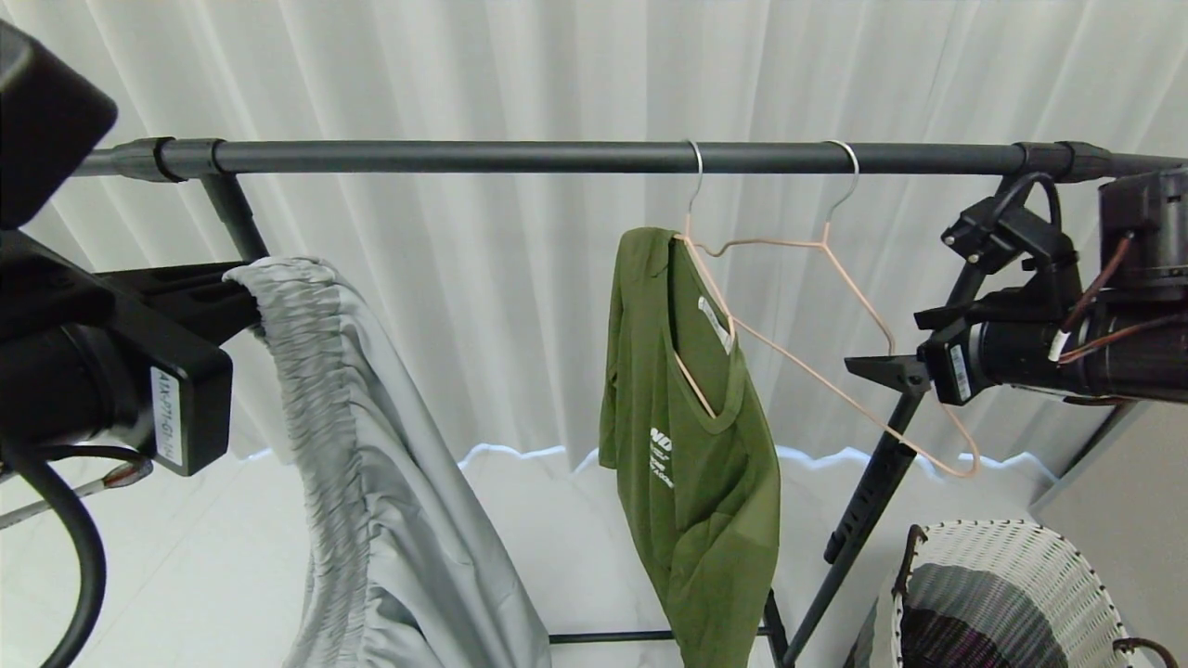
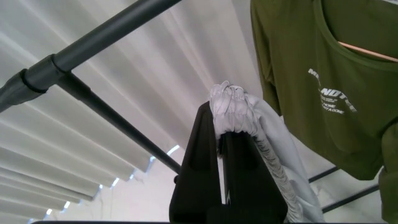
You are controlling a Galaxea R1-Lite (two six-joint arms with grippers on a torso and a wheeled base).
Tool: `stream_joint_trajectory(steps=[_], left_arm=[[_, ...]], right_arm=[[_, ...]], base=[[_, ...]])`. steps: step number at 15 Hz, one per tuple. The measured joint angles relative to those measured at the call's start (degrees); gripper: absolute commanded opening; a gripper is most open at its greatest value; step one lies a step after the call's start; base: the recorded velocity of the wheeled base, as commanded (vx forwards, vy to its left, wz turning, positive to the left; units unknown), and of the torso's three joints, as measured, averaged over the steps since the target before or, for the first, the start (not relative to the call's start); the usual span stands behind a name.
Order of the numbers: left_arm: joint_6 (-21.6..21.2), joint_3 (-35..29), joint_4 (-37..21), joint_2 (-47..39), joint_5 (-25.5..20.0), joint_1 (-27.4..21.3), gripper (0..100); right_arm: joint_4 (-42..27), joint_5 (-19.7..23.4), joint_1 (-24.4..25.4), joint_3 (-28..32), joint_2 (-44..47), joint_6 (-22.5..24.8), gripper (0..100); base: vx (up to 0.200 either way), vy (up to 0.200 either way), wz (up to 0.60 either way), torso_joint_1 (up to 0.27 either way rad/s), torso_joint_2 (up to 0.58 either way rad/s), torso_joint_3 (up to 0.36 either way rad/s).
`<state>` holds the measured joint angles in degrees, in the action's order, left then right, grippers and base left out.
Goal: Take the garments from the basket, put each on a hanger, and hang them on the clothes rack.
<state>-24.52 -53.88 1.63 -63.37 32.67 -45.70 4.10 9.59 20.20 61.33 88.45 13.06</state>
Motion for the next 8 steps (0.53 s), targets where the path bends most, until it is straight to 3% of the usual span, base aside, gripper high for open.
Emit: stream_joint_trajectory(steps=[8], left_arm=[[0.0, 0.44, 0.02, 0.0, 0.0, -0.66, 0]], right_arm=[[0.3, 3.34, -2.29, 5.07, 8.4, -0.09, 100]], base=[[0.0, 0.0, 0.0, 0.0, 0.0, 0.0]])
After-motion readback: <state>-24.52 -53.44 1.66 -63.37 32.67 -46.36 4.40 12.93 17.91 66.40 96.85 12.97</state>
